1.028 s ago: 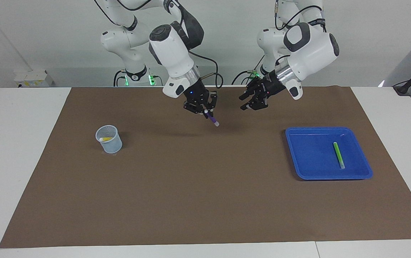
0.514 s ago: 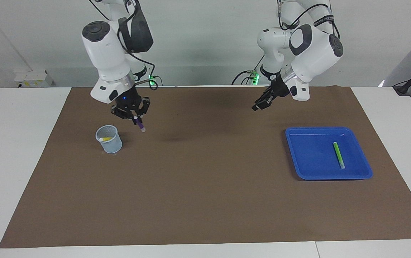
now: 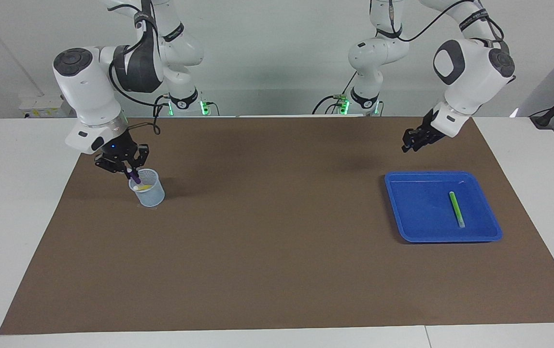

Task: Transfer and insert pens with both arms
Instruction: 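Insert the purple pen into the white cup with the right gripper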

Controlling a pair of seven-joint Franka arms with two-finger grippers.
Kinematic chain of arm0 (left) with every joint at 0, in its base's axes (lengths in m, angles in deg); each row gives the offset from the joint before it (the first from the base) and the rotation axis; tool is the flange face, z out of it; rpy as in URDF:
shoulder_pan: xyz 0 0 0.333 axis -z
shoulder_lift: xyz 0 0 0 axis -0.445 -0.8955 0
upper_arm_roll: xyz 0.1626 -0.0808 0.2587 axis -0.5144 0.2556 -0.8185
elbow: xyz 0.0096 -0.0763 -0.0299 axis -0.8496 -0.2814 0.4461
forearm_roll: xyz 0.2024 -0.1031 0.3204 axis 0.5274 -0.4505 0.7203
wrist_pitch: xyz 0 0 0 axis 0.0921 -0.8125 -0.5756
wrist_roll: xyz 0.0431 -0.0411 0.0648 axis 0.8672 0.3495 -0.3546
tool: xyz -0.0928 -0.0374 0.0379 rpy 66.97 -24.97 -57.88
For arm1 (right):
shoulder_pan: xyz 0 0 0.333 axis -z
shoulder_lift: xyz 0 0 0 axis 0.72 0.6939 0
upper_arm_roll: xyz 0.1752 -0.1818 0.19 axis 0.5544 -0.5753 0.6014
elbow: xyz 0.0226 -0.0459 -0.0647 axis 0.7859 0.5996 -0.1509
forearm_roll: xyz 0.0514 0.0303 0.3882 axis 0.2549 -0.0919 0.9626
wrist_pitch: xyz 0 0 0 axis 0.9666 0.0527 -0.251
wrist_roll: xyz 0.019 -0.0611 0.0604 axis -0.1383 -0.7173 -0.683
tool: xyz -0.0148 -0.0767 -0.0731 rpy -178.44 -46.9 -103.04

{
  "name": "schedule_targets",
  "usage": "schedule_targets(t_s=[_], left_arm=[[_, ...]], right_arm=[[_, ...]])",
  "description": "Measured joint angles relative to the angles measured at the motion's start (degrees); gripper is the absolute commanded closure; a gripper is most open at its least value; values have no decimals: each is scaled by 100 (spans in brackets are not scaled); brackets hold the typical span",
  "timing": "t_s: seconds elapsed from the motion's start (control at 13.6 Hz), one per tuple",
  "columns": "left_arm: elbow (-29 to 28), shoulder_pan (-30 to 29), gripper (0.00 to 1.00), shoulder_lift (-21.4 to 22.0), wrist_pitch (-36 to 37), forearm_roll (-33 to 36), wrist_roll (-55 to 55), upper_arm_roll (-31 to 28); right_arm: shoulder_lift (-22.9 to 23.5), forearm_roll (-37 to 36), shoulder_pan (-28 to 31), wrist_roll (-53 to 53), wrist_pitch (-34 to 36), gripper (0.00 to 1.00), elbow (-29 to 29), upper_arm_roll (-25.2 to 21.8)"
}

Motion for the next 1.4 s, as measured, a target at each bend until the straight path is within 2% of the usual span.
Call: schedule_targets(t_s=[0.07,0.22,0.37,0.59,0.88,1.1,1.4], left_arm=[[-31,-98,55,-121,-273,151,-254,1],[-47,-296,55,-418,-788,414,-777,-1],[-45,-499,55,-764,-1327,703,-1192,-3],[-4,-683,54,-1269,-1950,1025,-1548,-9],[229,-710,52,-1909,-2437,1105,-1747,-10],[489,-710,50,-2326,-2641,1219,-1794,-9],[911,-710,50,-2695,-2676,1299,-1797,-8]], right_arm=[[0,0,0,0,-84,94,115,9],[0,0,0,0,-268,81,347,21],[2,0,-4,4,-384,45,511,31],[1,0,-25,31,-427,43,600,55],[-18,94,-33,44,-419,41,525,118],[-55,733,-205,272,-132,39,242,197],[-90,1794,-616,1164,-45,35,122,212]])
